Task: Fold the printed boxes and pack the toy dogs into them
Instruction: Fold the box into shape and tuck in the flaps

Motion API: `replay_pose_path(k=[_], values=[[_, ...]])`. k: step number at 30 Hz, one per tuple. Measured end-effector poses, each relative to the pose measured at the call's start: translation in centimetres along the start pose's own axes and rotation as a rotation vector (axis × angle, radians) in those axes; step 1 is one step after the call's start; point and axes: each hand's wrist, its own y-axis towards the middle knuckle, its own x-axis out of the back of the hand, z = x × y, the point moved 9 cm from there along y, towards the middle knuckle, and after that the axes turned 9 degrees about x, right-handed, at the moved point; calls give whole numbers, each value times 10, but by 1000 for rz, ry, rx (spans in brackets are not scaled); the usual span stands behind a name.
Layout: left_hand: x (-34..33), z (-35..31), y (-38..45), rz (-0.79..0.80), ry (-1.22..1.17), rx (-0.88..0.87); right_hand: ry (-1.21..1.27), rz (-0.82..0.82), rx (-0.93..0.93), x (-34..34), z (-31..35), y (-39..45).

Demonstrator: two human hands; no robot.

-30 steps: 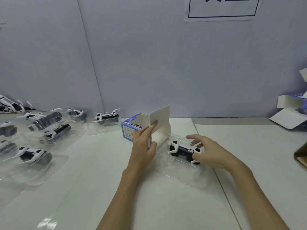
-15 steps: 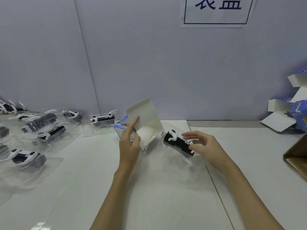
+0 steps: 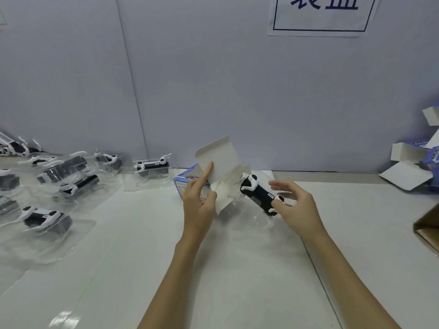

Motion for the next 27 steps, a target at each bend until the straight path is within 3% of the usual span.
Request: replay_pose_path(k=[9,15,18,21,23,27], values=[[-4,1,-3,-66,90,-32,-220,123,-77,-22,-2,-10],[-30,-7,-17,18,174,-169,-290,231,-161,-23,-13,-11],[-35,-17,-22,7,158,-202,-95,82,-117,-16,-3,-8],[-38,-19,-25,28,143,-178,431,-87,-157,-11,2,-8],[-45,-16,-27,113,130,-139,624,-83,-153,-15,2,-7],[-57,-21,-33,196,197,-200,284,-12,31,-18,10,-4]])
